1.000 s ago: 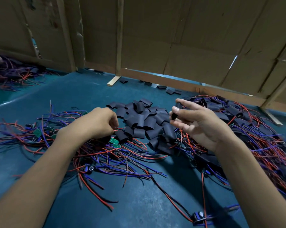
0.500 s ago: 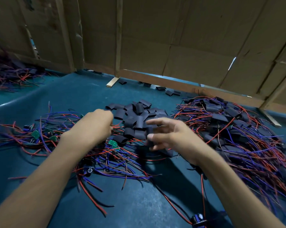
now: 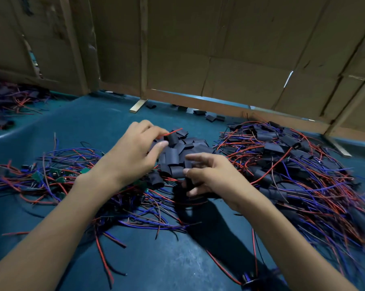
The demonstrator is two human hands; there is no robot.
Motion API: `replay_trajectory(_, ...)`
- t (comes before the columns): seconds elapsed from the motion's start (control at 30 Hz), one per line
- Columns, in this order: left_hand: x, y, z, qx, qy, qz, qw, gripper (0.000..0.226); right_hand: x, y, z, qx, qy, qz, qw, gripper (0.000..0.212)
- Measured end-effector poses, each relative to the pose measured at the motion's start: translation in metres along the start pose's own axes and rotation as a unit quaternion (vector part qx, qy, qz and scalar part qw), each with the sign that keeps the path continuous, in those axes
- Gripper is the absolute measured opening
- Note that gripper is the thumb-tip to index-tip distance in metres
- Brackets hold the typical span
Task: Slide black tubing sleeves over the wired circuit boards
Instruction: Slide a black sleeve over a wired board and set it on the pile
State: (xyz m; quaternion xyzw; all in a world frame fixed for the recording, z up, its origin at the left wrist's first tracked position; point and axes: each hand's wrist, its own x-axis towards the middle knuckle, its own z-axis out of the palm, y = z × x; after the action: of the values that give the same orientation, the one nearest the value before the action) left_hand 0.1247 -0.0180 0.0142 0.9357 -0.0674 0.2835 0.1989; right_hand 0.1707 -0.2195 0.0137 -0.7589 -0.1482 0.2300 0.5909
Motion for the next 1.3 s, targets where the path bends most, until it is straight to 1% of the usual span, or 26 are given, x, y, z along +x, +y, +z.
replay_trajectory(0.07,0.001,0.007,-0.002,-0.047,0.056,0.03,0.997,0.023,-0.003,-0.009,-0.006,-0.013,0.014,-0.017,1.0,0.042)
replay_trajectory(0.17,0.002,0.016,-0.005,-0.144,0.122,0.039,0.981,0.025,-0.008,-0.02,-0.018,-0.039,0.034,-0.054,0.997,0.032)
replay_trajectory(0.27,0.001,0.027,-0.008,-0.26,0.154,0.037,0.953,0.026,-0.013,-0.022,-0.019,-0.02,-0.001,-0.088,0.996,0.03)
replay_trajectory(0.33,0.001,0.034,-0.009,-0.336,0.152,0.038,0.929,0.023,-0.013,-0.018,-0.009,-0.018,-0.041,-0.103,0.994,0.032)
replay_trajectory(0.43,-0.001,0.045,-0.005,-0.422,0.108,0.059,0.898,0.021,-0.01,-0.007,0.01,-0.06,-0.092,-0.104,0.989,0.037)
replay_trajectory(0.47,-0.002,0.048,-0.003,-0.443,0.086,0.069,0.89,0.021,-0.009,-0.003,0.016,-0.075,-0.112,-0.107,0.985,0.036)
replay_trajectory(0.53,-0.005,0.054,0.003,-0.469,0.047,0.078,0.879,0.023,-0.009,0.004,0.025,-0.1,-0.145,-0.136,0.975,0.028)
replay_trajectory(0.6,-0.006,0.057,0.006,-0.478,0.022,0.082,0.874,0.024,-0.009,0.008,0.028,-0.155,-0.128,-0.183,0.962,0.022)
replay_trajectory(0.67,-0.005,0.054,0.006,-0.471,0.007,0.077,0.879,0.026,-0.009,0.007,0.028,-0.196,-0.101,-0.23,0.948,0.021)
replay_trajectory(0.7,-0.005,0.051,0.005,-0.453,-0.001,0.071,0.889,0.027,-0.009,0.006,0.026,-0.189,-0.091,-0.239,0.948,0.02)
replay_trajectory(0.73,-0.004,0.048,0.005,-0.418,-0.008,0.063,0.906,0.03,-0.008,0.005,0.023,-0.165,-0.074,-0.239,0.954,0.022)
replay_trajectory(0.8,-0.004,0.04,0.006,-0.335,-0.012,0.031,0.942,0.04,-0.006,0.001,0.015,-0.078,-0.018,-0.216,0.973,0.032)
replay_trajectory(0.83,-0.004,0.036,0.008,-0.319,-0.009,0.0,0.948,0.044,-0.005,-0.001,0.01,-0.032,0.005,-0.201,0.979,0.034)
replay_trajectory(0.9,-0.004,0.032,0.01,-0.343,-0.018,-0.065,0.937,0.045,-0.005,-0.005,0.001,0.037,0.027,-0.18,0.983,0.033)
replay_trajectory(0.97,-0.002,0.026,0.012,-0.361,-0.04,-0.095,0.927,0.031,-0.004,-0.007,-0.009,0.08,0.032,-0.176,0.981,0.033)
replay_trajectory(1.03,0.0,0.02,0.011,-0.346,-0.037,-0.08,0.934,0.014,-0.003,-0.009,-0.019,0.094,0.039,-0.175,0.979,0.037)
replay_trajectory(1.1,0.002,0.015,0.009,-0.352,-0.041,-0.068,0.933,0.013,-0.002,-0.01,-0.028,0.093,0.048,-0.173,0.979,0.036)
replay_trajectory(1.13,0.003,0.013,0.007,-0.368,-0.06,-0.078,0.925,0.014,-0.003,-0.012,-0.032,0.094,0.051,-0.171,0.98,0.033)
replay_trajectory(1.17,0.003,0.012,0.006,-0.395,-0.09,-0.097,0.909,0.016,-0.003,-0.013,-0.036,0.097,0.053,-0.169,0.979,0.031)
replay_trajectory(1.27,0.001,0.008,-0.001,-0.472,-0.222,-0.149,0.84,0.021,-0.003,-0.017,-0.043,0.117,0.063,-0.166,0.977,0.032)
replay_trajectory(1.3,0.0,0.006,-0.003,-0.491,-0.268,-0.157,0.814,0.022,-0.003,-0.018,-0.045,0.121,0.066,-0.165,0.977,0.029)
